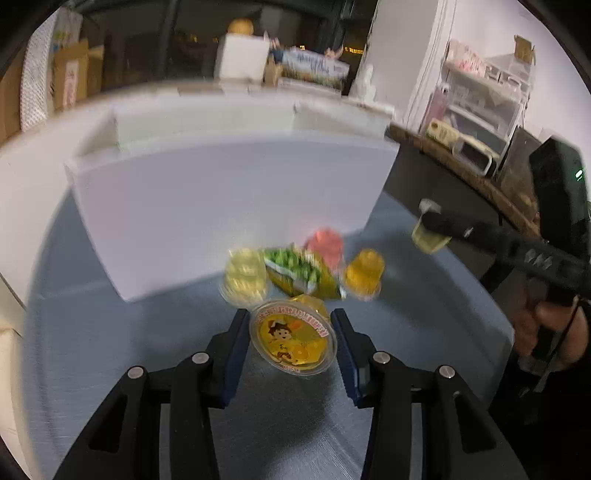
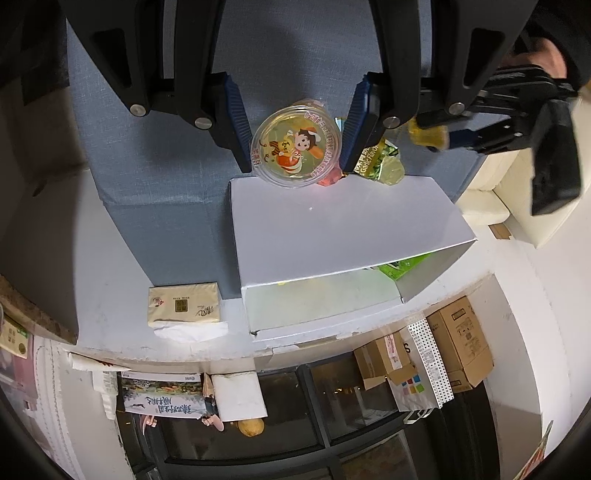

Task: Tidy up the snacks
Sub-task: 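Lower both held cups into the white box and open both grippers, then move both open grippers back to the remaining cups on the table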

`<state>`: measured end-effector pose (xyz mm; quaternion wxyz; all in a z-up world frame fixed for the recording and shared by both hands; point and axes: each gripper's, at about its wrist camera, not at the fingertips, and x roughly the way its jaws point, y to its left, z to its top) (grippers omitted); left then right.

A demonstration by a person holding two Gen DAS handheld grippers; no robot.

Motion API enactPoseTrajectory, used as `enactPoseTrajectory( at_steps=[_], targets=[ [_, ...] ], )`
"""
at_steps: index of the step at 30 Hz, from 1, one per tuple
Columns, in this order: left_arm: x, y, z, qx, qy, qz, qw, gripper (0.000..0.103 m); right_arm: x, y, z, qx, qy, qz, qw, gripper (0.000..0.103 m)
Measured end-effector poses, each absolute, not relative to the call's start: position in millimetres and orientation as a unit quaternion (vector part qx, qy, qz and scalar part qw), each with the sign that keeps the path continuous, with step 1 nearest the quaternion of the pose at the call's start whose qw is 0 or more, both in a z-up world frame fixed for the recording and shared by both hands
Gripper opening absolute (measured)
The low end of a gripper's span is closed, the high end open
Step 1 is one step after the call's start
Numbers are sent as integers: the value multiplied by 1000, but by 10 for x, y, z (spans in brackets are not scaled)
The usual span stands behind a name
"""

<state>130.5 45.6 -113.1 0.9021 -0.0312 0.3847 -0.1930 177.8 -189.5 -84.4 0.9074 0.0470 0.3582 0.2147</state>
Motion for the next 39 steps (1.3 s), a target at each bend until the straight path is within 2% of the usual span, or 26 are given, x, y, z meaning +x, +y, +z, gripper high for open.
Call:
enactPoseTrajectory(
  at_steps=[6,12,17,22,23,24,26,27,30,32,39],
  targets=[
    [1297,693,-587,-43,329,-167,928,49,1804,-1853,-658,47,340,228,911,51],
    [1783,893,-89,-42,286,-111,951,49,2183,-1617,-202,27,301,242,922,51],
    [2330,934,-123,-36,306,-78,948,49,2631,-1331,-36,0,298,246,922,51],
    [2544,911,-284,-26,325,-52,944,50,2967,-1178,-122,-18,321,235,917,51],
    [2561,895,-310,-25,325,-47,944,55,3014,-1168,-163,-20,330,234,914,52],
    [2574,891,-339,-25,330,-42,943,75,3060,-1164,-207,-20,341,235,910,54],
    [2566,890,-365,-24,337,-38,941,103,3102,-1179,-262,-16,352,236,906,80],
    [2552,882,-361,-20,332,-39,942,103,3081,-1198,-270,-14,347,235,908,93],
    [2513,878,-340,-21,333,-39,942,103,3041,-1238,-246,-15,337,230,913,95],
    [2497,869,-318,-20,335,-39,941,103,3047,-1240,-223,-17,340,229,912,103],
    [2246,801,-235,-13,331,-44,943,103,2789,-1394,-101,-4,323,256,911,103]
  ],
)
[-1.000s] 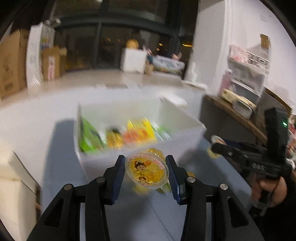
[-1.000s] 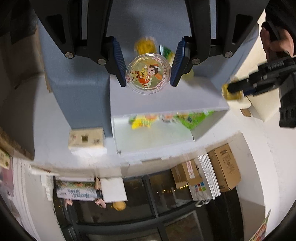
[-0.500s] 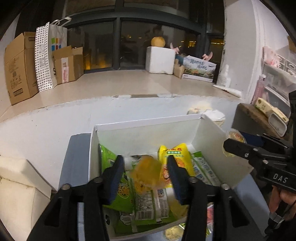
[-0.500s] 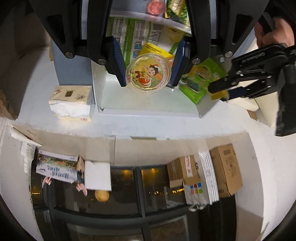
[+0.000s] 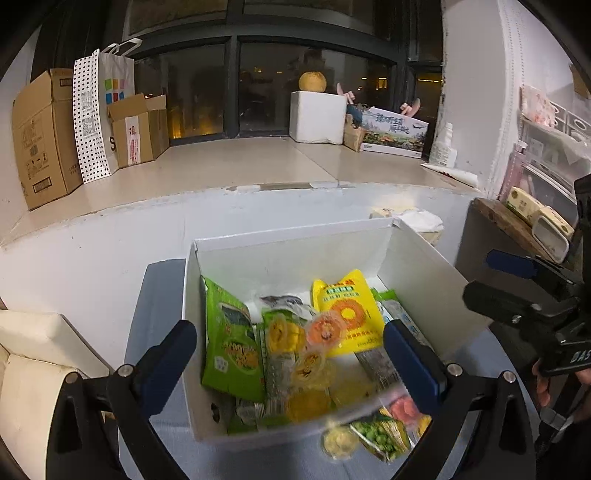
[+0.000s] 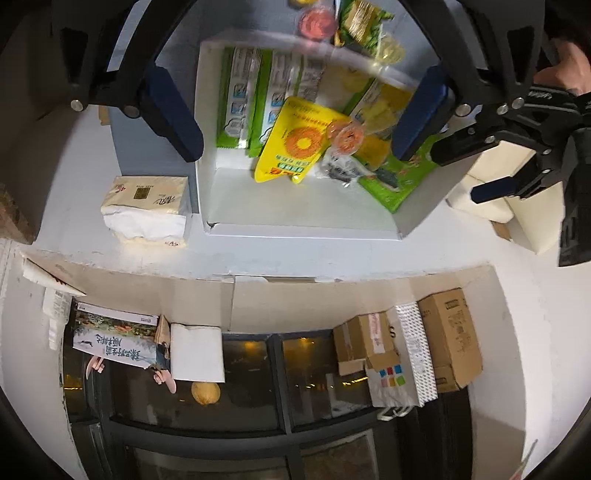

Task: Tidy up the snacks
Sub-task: 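Move both open grippers back to the remaining cups on the table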

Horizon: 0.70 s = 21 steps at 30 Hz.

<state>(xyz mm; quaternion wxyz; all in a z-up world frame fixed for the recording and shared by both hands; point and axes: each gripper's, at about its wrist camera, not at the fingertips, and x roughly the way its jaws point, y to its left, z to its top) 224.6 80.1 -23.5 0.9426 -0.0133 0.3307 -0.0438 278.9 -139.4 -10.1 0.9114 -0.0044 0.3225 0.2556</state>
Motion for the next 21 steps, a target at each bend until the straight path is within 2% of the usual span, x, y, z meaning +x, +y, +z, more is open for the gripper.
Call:
enactPoseTrajectory(
  at_steps=[5,11,21],
  targets=[
    [1811,743,-323,-24,331,-60,941,103,2334,-1615,-170,11,312,273,910,103],
    [1371,691,-636,-36,351,-52,934,103,1915,-1711,-601,-22,345,247,905,103],
    [1049,591,-982,-37,370,-49,927,103,1827,-1633,-1077,-30,394,249,884,103]
  ],
)
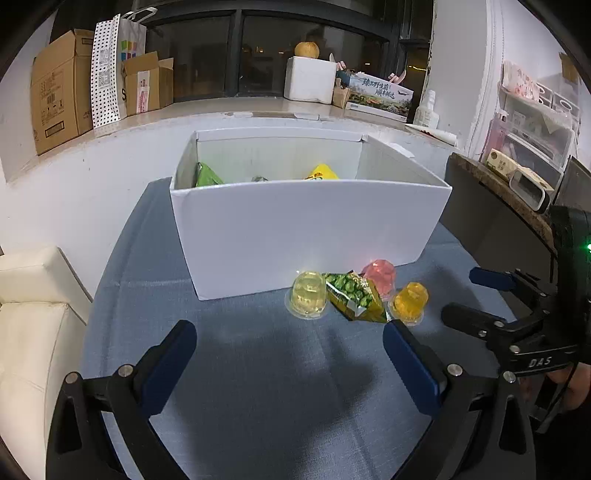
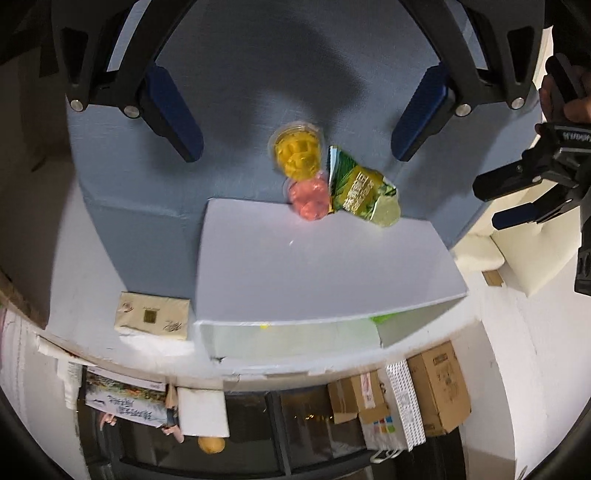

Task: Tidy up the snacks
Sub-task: 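Move both open grippers back to the remaining cups on the table, then grasp the yellow jelly cup with the right gripper while the left grasps the clear cup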

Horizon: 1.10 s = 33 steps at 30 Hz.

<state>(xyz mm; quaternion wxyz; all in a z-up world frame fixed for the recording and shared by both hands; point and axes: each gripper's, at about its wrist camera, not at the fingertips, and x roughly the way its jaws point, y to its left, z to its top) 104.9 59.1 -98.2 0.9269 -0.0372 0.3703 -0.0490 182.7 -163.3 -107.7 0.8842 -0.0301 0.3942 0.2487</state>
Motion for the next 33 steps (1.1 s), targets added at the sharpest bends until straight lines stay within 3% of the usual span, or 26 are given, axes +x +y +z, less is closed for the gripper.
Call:
enactPoseTrajectory(
  at_steps=[5,7,11,12,13,23,33],
  targets=[
    [1034,560,-1014,-31,368,-49,928,103,1974,-1525,-1248,-33,414,251,874,100],
    [1049,563,-1035,-33,371,-50,927,103,2032,-1496,-1306,-37,422,247,871,83],
    [1059,557,-1067,-35,375,-51,925,103,2125,-1446,-1432,-39,438,250,863,68],
    [1059,554,-1067,-35,374,-52,925,103,2140,-1445,-1462,-37,443,252,860,47],
    [1057,554,-1070,-34,373,-52,926,103,2151,-1465,-1474,-33,442,254,860,39],
    [1170,608,-1175,-48,384,-48,921,103,2053,-1623,-1433,-4,425,259,867,39],
    [1817,598,-1423,-14,426,-34,904,103,1730,-1668,-1092,-3,380,271,884,39]
  ],
)
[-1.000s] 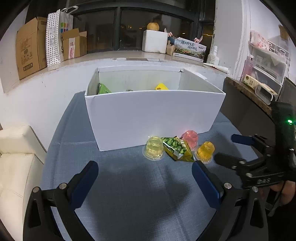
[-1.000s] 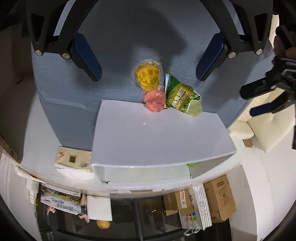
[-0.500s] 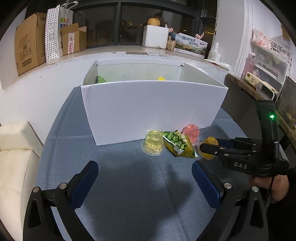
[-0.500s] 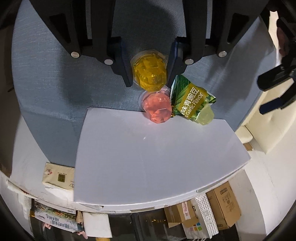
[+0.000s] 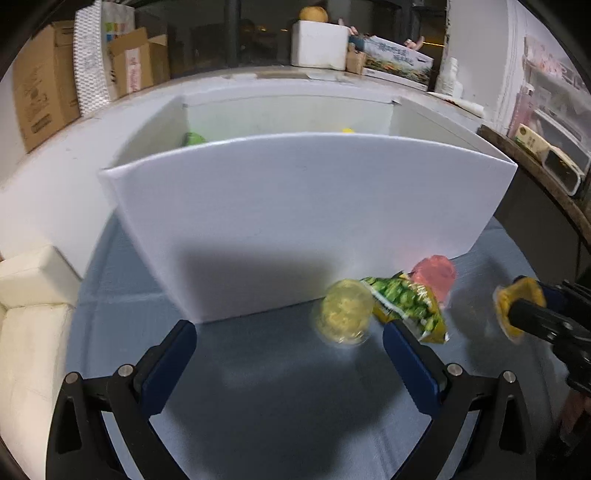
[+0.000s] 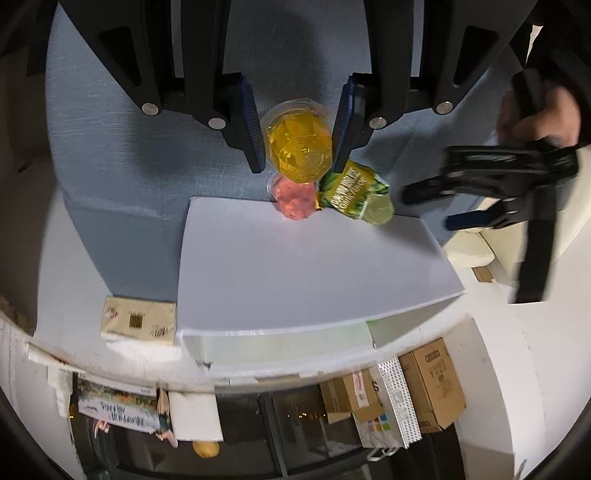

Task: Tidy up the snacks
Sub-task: 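Grasp the yellow jelly cup with the right gripper while the left grasps the clear cup, then drop both jelly cups into the white box by opening both grippers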

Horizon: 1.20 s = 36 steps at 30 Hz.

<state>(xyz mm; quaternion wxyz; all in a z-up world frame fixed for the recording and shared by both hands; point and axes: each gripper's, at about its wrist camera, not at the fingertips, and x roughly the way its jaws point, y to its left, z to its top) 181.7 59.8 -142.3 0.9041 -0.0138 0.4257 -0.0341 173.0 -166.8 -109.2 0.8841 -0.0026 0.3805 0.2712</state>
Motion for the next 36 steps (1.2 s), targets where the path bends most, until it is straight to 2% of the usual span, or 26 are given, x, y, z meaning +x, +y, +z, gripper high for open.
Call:
enactPoseTrajectory(
  at_steps=[7,10,11,12,14,17,23,30,36],
  targets=[
    [2008,478,-1542,-13,435,-31,900,103,1645,-1658,-994,-5,373,275,886,39],
    [2036,464,-1579,-19,436,-30,899,92,1626,-1657,-1005,-4,375,275,885,39],
    [2032,470,-1588,-25,434,-40,900,76,1615,-1657,-1005,-3,375,275,885,39],
    [2026,481,-1597,-40,432,-64,899,46,1610,-1657,-1009,-3,376,275,885,39],
    [2002,477,-1585,-48,428,-71,900,39,1612,-1657,-1018,-3,377,276,884,39],
    [1932,412,-1579,-27,421,-71,904,37,1607,-1660,-1019,-2,378,277,884,39],
    [1628,535,-1510,-60,400,-87,910,36,1584,-1663,-1016,0,377,279,884,39],
    [1142,703,-1055,-68,338,-92,934,36,1546,-1604,-959,-2,370,289,883,39],
    [1174,852,-557,-66,289,-93,951,36,1632,-1598,-686,8,343,295,892,39]
  ],
)
